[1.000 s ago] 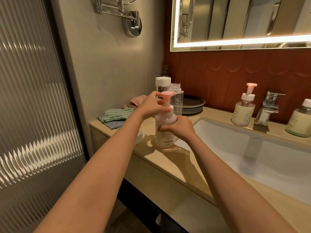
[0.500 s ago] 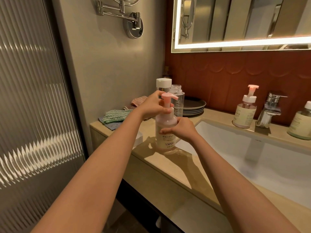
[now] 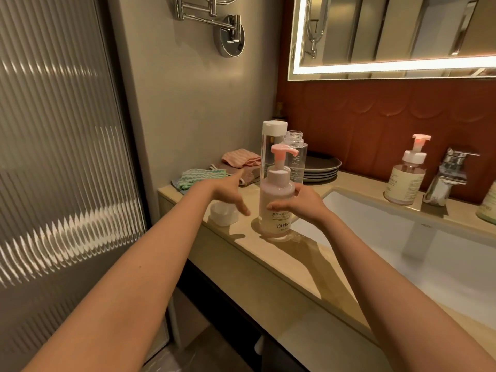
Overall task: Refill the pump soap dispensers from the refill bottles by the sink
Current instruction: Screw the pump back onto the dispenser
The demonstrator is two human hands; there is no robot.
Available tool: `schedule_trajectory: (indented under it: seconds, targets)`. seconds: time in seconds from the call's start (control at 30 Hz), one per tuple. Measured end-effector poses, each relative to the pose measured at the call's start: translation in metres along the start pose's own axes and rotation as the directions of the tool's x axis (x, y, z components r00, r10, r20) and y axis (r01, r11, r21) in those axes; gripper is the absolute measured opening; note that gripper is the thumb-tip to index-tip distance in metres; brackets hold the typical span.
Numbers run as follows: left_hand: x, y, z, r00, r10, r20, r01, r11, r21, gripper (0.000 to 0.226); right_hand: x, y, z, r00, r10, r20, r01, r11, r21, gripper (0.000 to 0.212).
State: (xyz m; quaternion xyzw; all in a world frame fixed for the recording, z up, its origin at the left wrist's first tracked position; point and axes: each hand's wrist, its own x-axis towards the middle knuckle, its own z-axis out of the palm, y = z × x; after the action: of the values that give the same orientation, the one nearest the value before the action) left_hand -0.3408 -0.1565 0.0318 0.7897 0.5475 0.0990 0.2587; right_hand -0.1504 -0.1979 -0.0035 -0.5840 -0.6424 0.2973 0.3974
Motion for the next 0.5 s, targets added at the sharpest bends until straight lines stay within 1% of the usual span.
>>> schedule_trajectory:
  seconds: [0.03,0.1,0.17,0.2,0.23,0.3,0.4,0.47,0.5]
  targets:
    - [0.002,-0.008,0.003,0.998,-0.065,0.014,0.064,0.995,0.075,0.110,0.000,-0.001,-0.002,1.000,0.006,0.025,-0.006,1.000,-0.006,0.051]
    - [0.003,-0.024,0.012,0.989,-0.146,0.021,0.141,0.977,0.157,0.102,-0.002,-0.002,-0.004,0.996,0.006,0.087,-0.002,0.999,-0.044,0.058]
    - [0.004,-0.036,0.021,0.986,-0.169,0.000,0.165,0.966,0.197,0.096,-0.005,-0.001,-0.006,0.991,0.009,0.137,0.003,0.996,-0.088,0.068]
    - [0.005,-0.041,0.024,0.987,-0.159,-0.024,0.161,0.965,0.206,0.094,-0.006,-0.001,-0.008,0.991,0.032,0.134,-0.019,0.996,-0.092,0.072]
    - [0.006,-0.044,0.026,0.988,-0.144,-0.055,0.152,0.967,0.204,0.093,-0.006,0.000,-0.011,0.993,0.054,0.106,-0.045,0.995,-0.088,0.075]
    - [0.009,-0.044,0.024,0.989,-0.108,-0.105,0.125,0.978,0.168,0.092,-0.001,0.000,-0.018,0.997,0.073,-0.028,-0.075,0.995,-0.059,0.075]
    - [0.012,-0.036,0.014,0.978,-0.047,-0.202,0.055,0.998,0.035,0.082,0.016,-0.005,-0.033,0.963,0.065,-0.263,-0.065,0.998,0.010,0.061]
    - [0.014,-0.024,0.002,0.953,0.000,-0.303,-0.018,0.998,-0.056,0.075,0.029,-0.012,-0.041,0.940,0.047,-0.337,-0.046,0.999,0.010,0.057]
    - [0.017,-0.018,-0.004,0.939,0.010,-0.343,-0.045,0.995,-0.094,0.073,0.036,-0.015,-0.043,0.936,0.036,-0.351,-0.041,0.999,-0.007,0.060]
